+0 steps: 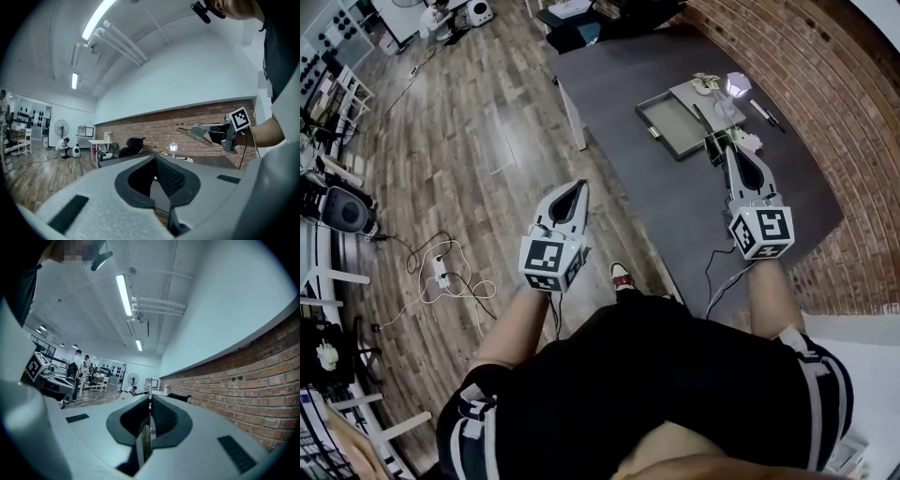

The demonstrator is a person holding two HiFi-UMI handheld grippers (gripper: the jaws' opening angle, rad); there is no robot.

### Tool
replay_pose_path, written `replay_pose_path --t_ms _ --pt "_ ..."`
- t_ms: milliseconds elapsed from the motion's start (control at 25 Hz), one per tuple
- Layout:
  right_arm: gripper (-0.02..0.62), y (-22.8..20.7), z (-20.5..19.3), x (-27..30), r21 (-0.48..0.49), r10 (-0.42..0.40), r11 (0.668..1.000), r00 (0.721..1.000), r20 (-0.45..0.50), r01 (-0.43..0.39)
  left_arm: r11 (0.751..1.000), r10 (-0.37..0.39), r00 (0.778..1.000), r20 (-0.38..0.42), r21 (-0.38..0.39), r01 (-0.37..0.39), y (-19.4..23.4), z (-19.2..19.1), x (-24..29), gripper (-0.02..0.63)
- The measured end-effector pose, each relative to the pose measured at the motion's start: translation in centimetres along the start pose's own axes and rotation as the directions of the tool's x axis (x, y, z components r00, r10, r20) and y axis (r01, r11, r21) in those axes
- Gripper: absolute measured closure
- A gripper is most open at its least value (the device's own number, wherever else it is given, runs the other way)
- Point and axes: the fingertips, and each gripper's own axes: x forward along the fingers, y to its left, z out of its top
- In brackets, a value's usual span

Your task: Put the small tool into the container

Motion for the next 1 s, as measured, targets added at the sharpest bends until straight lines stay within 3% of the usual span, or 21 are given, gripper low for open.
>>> replay_pose_path --t_ms 520,1000 --pt "0.592 -3.6 -3.7 4.6 0.024 -0.023 0.999 0.998 -0.055 0.024 0.997 -0.070 0.996 -0.048 -0.016 0.069 0.4 -1.5 7.1 0.597" --pt "0.592 -5.2 -7.8 9.5 0.016 -0.045 0.999 0.989 -0.139 0.048 0.994 -0.095 0.992 -0.089 -0.066 0.089 3.4 -3.9 11.6 0.597"
